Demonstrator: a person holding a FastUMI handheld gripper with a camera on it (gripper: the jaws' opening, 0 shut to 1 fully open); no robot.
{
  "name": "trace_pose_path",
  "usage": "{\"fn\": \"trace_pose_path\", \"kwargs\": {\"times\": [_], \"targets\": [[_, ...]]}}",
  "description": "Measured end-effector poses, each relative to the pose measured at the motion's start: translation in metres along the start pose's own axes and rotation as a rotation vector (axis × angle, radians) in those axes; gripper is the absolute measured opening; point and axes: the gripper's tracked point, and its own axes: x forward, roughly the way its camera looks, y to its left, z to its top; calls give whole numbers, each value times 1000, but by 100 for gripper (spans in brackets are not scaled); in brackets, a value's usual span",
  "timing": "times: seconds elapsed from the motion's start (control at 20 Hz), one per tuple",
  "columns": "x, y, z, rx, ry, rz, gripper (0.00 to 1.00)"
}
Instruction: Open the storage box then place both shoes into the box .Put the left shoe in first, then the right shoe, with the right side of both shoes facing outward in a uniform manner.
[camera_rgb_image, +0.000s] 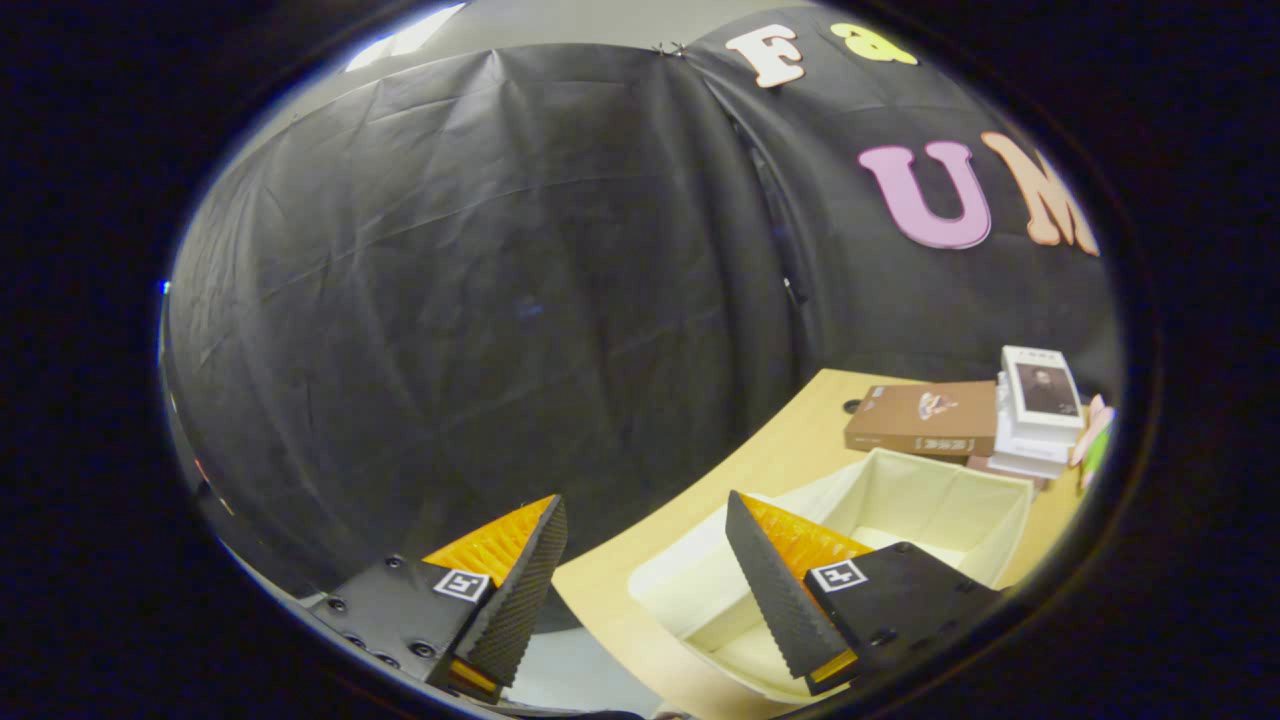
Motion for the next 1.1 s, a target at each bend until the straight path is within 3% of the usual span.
{"fn": "trace_pose_path", "kwargs": {"times": [0.4, 0.85, 1.1], "targets": [[-90, -109, 1, -97, -56, -260, 100], [-203, -256, -50, 20, -17, -549, 100], [-246, -305, -100, 87, 49, -640, 100]]}}
